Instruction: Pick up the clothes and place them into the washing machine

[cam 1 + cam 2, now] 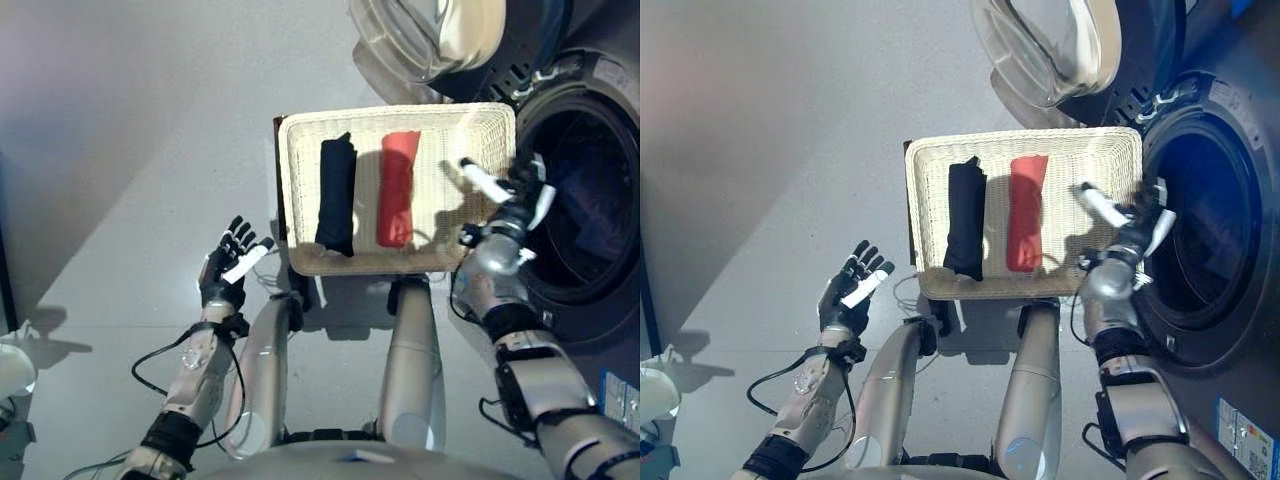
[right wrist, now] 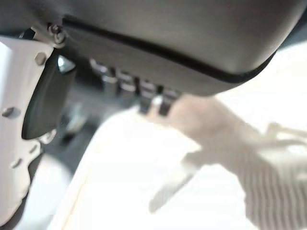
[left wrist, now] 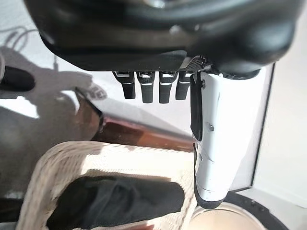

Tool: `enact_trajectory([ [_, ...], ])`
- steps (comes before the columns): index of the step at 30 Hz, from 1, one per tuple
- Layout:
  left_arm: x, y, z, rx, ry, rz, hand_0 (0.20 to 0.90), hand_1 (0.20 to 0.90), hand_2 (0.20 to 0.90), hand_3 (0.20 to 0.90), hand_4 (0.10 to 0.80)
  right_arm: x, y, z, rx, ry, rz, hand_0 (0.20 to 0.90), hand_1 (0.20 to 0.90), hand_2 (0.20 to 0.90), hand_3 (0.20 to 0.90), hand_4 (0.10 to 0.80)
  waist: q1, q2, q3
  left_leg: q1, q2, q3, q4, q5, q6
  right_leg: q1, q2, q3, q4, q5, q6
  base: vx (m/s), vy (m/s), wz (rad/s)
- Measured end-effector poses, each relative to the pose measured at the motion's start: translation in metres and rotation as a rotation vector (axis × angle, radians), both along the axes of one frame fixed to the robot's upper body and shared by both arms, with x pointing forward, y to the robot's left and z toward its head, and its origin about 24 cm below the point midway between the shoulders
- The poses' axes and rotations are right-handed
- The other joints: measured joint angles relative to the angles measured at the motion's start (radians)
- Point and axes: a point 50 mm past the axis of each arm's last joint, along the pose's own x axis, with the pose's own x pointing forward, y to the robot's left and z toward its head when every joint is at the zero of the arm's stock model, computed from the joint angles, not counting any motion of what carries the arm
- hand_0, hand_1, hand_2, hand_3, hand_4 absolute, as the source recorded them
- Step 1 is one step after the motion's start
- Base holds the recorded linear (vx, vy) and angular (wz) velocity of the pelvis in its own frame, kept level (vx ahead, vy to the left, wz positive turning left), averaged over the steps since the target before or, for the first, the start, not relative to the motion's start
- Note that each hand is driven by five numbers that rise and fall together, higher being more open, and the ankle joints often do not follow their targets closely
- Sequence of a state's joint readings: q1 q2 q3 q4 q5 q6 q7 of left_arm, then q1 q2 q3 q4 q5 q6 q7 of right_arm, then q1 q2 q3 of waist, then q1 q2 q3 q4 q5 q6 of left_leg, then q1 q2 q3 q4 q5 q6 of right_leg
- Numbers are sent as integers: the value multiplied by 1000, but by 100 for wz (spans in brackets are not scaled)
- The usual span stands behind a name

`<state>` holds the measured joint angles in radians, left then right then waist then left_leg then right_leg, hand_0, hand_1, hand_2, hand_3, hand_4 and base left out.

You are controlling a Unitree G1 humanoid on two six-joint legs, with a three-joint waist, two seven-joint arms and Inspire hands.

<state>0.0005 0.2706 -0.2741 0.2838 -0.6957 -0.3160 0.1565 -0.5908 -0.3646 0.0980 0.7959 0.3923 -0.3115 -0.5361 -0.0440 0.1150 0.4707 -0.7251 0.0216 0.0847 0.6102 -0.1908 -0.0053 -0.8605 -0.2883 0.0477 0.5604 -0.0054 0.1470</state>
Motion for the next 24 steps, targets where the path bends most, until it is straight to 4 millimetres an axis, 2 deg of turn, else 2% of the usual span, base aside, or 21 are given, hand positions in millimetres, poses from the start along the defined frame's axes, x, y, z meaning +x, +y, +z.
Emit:
enact_trajectory([
  [3,1,4,1,21,1,25,900,900,900,900,800,3,29,-13,-9,64,60,900,900,900,900,800,2,-11,-2,0,0,0,0,0,0,0,0,0,-2,0,0,0,0,0],
  [7,1,7,2,33,0,48,900,900,900,900,800,4,54,-34,-44,183,108,900,900,900,900,800,5,-11,-2,-1,-2,1,0,-1,2,1,-3,0,-5,1,1,-11,27,0],
  [10,1,7,2,39,2,53,900,900,900,900,800,7,59,-45,-128,290,80,900,900,900,900,800,6,-11,-2,-1,-3,2,0,-2,3,2,-5,-1,-2,2,2,1,37,0],
  [13,2,7,2,45,0,50,900,900,900,900,800,14,57,-43,-189,349,43,900,900,900,900,800,9,-10,-3,1,-4,1,3,-2,4,7,-7,-2,0,2,3,0,0,0],
  [21,1,3,2,60,0,18,900,900,900,900,800,14,19,-43,-378,537,-51,900,900,900,900,800,74,23,-34,1,-10,-3,11,-2,5,11,-19,-2,4,2,3,6,6,2],
  [22,1,1,1,63,2,3,900,900,900,900,800,12,14,-45,-400,565,-59,782,782,782,782,716,82,31,-46,2,-13,-4,9,-1,6,11,-22,-2,5,2,3,15,6,8],
  [23,0,-2,0,64,2,-16,900,900,900,900,800,10,10,-47,-415,585,-67,485,485,485,485,504,89,39,-57,1,-18,-6,8,-1,7,11,-25,-2,5,1,3,13,7,8],
  [24,-1,-5,-1,63,4,-35,900,900,900,900,800,8,6,-49,-463,621,-66,321,321,321,321,386,93,47,-72,1,-20,-5,8,0,9,11,-26,-2,10,1,4,10,4,8],
])
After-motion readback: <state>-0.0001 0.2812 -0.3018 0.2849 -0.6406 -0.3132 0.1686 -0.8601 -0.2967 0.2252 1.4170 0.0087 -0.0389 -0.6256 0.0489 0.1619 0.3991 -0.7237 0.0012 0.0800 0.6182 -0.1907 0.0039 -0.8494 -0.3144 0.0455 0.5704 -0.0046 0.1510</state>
